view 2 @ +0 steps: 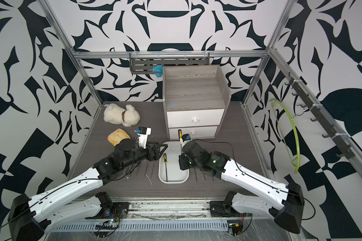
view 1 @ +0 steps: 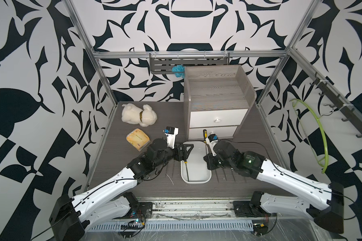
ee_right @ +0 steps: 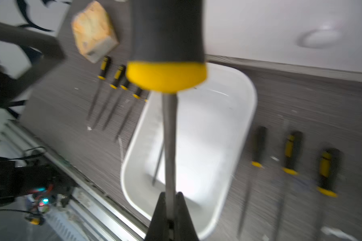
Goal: Take the file tool out of the storage box
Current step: Place the file tool at the center of the board.
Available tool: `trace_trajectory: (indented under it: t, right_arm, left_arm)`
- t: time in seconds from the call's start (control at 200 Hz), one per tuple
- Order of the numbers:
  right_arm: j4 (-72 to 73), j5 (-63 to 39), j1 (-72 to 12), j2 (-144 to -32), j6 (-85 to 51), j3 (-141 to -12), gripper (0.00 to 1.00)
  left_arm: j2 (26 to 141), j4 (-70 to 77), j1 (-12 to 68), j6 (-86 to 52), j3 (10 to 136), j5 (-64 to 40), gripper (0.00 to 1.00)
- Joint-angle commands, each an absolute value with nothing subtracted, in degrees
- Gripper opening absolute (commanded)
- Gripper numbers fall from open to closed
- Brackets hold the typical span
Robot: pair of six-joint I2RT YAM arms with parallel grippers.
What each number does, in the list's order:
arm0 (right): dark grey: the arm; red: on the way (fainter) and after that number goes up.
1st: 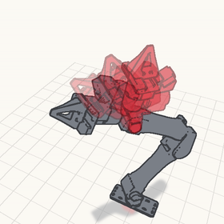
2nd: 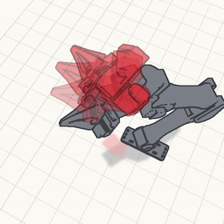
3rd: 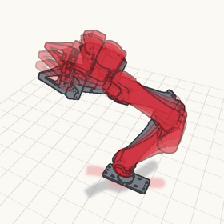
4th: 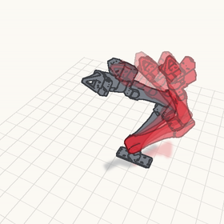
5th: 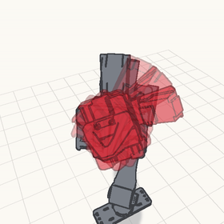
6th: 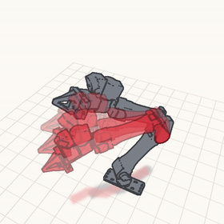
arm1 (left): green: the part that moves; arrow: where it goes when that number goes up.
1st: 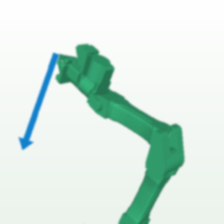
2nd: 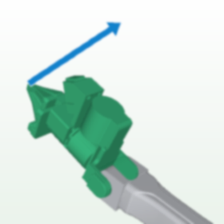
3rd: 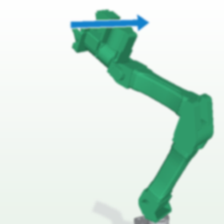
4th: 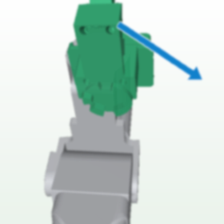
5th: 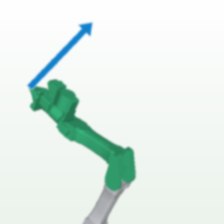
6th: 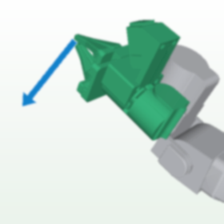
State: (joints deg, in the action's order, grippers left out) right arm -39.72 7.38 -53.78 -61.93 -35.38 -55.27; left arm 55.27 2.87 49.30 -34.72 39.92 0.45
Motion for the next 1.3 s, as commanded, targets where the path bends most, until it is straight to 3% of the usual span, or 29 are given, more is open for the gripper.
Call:
trace_trajectory:
  t: [0.0,0.275,0.615,1.295]
  right_arm:
    - [-66.1,18.0,-51.8,-62.6,-35.4,-59.2,0.00]
    - [-76.2,17.7,-34.4,-70.5,-30.6,-55.7,0.00]
    - [-79.4,22.3,-24.6,-85.8,-32.2,-56.9,0.00]
    - [-79.1,24.2,-17.6,-107.1,-32.7,-59.2,0.00]
  left_arm:
    - [51.9,-0.1,49.3,-34.3,41.5,3.0,0.80]
    - [47.5,-4.5,49.3,-31.5,41.4,8.4,0.81]
    - [48.9,-6.0,49.3,-31.4,42.4,7.0,0.82]
    - [49.4,-6.7,49.4,-32.8,42.8,2.9,0.82]
